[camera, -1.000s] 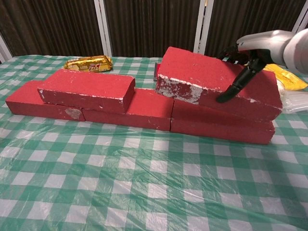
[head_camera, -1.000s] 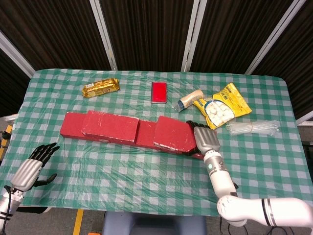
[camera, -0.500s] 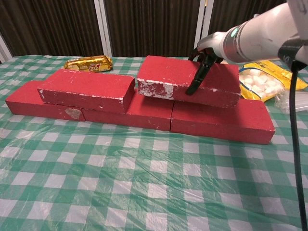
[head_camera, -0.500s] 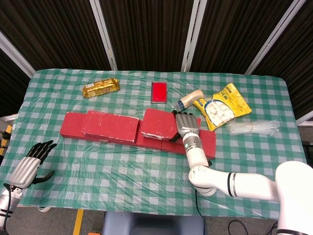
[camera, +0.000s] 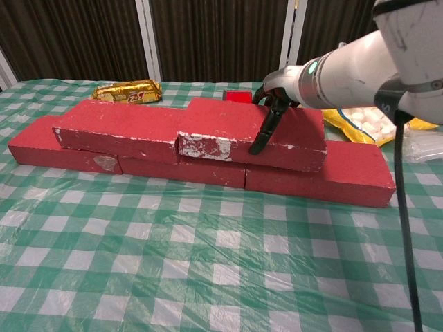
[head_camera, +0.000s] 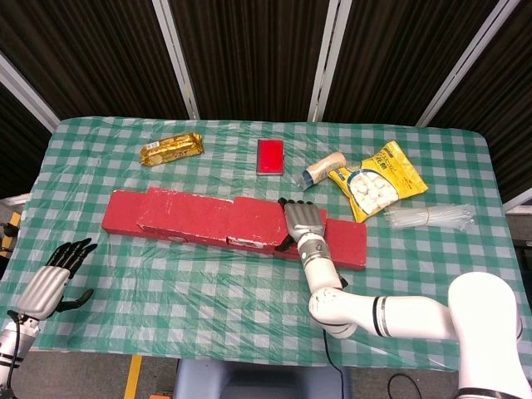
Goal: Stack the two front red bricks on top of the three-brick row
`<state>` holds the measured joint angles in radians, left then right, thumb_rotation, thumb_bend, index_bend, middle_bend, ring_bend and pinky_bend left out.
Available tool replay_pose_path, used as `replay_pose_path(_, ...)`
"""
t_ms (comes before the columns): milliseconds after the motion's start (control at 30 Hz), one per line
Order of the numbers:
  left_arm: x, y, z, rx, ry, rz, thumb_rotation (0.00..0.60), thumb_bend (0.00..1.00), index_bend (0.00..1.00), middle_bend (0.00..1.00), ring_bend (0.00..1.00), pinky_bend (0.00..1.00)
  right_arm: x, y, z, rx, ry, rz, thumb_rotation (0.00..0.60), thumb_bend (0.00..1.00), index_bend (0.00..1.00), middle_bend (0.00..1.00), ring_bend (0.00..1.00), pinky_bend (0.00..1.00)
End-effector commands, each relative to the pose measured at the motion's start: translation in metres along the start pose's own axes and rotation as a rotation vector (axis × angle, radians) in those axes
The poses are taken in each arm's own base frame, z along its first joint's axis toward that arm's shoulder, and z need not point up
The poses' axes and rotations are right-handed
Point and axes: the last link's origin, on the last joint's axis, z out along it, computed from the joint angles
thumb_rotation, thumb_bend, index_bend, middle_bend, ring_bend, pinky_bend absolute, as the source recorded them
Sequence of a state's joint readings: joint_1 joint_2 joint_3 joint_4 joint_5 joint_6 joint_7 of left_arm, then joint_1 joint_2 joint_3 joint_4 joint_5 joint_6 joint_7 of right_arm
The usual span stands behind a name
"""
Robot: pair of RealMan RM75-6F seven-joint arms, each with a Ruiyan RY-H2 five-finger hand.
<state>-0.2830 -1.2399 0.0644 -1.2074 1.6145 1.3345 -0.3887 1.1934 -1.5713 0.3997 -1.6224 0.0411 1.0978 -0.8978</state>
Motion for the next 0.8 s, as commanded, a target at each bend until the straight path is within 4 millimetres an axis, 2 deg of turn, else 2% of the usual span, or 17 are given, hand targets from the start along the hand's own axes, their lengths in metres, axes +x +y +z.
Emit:
replay_pose_path(33,0.0003,-0.0005,-0.0004,0.001,0.000,-0.001,0.600,0.34,0.00,0.00,0.00,0.00,-0.0014,-0.0046,0.0006,-0.001,0.006,-0.004,0.600,0.16,0.47,0.40,0.32,0.37)
replay_pose_path(533,0.0028,-0.0014,-0.0027,0.004,0.005,-0.007,0.600,0.34,0.00,0.00,0.00,0.00,-0.0073,-0.0110,0.0076,-0.025,0.001,-0.013,0.600,0.16,0.44,0.40,0.32,0.36)
replay_pose_path(633,0.0026,-0.0017,-0.0019,0.005,0.003,-0.008,0.600,0.34,0.00,0.00,0.00,0.00,-0.0082,-0.0121,0.0076,-0.018,-0.006,-0.012,0.600,0.16,0.34,0.36,0.29,0.33)
replay_pose_path(800,0.0020,-0.0019,-0.0012,0.006,-0.002,-0.011,0.600,0.34,0.00,0.00,0.00,0.00,-0.0074,-0.0125,0.0070,-0.018,-0.006,-0.014,0.600,0.16,0.10,0.19,0.13,0.22)
